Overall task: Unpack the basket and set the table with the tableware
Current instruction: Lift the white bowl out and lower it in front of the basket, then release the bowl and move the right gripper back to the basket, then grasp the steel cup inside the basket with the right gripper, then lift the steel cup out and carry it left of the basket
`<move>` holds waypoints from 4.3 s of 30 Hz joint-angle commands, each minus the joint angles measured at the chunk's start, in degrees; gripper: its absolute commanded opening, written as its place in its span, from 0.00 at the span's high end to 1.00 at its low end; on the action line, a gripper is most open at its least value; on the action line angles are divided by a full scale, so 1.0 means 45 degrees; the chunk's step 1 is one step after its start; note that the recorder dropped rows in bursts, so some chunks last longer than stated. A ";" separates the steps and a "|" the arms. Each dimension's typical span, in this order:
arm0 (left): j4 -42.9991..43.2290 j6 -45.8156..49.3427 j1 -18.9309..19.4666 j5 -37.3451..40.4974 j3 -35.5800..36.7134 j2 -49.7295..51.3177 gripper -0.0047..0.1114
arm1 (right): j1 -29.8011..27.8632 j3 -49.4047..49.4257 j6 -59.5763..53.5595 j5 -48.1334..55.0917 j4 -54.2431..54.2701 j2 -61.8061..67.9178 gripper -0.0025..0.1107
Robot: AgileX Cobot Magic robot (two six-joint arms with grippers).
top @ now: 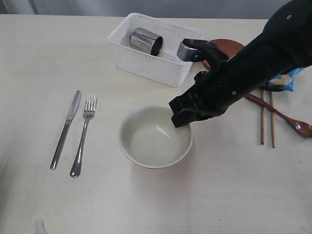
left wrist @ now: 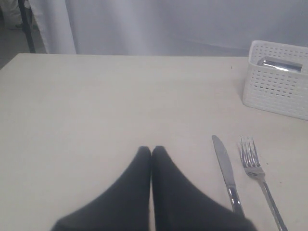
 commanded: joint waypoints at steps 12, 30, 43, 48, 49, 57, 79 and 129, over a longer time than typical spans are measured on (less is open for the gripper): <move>0.0099 0.0050 0.0037 -0.0109 0.0049 -0.0053 0.96 | 0.1655 0.0034 -0.0664 -0.1421 0.0870 0.1738 0.98; 0.0099 0.0050 0.0037 -0.0109 0.0049 -0.0053 0.96 | 0.1655 -0.0348 -0.1041 -0.2054 0.1418 0.2255 0.73; 0.0099 0.0050 0.0037 -0.0109 0.0049 -0.0053 0.96 | 0.1631 -0.2743 0.2555 -0.2047 -0.1124 0.0140 0.53; 0.0099 0.0050 0.0037 -0.0109 0.0049 -0.0053 0.96 | 0.1296 -0.6517 0.6557 -0.3012 -0.2358 0.1067 0.56; 0.0099 0.0050 0.0037 -0.0109 0.0049 -0.0053 0.96 | 0.1209 -0.7168 0.7087 -0.2955 -0.2358 0.1459 0.56; 0.0099 0.0050 0.0037 -0.0109 0.0049 -0.0053 0.96 | 0.0418 -1.0538 1.4139 -0.3078 -0.2958 0.5988 0.59; 0.0099 0.0050 0.0037 -0.0109 0.0049 -0.0053 0.96 | 0.0249 -1.3259 1.7865 -0.0510 -0.7226 0.8101 0.59; 0.0099 0.0050 0.0037 -0.0109 0.0049 -0.0053 0.96 | 0.0519 -1.3962 1.5424 -0.1382 -0.8275 0.7603 0.98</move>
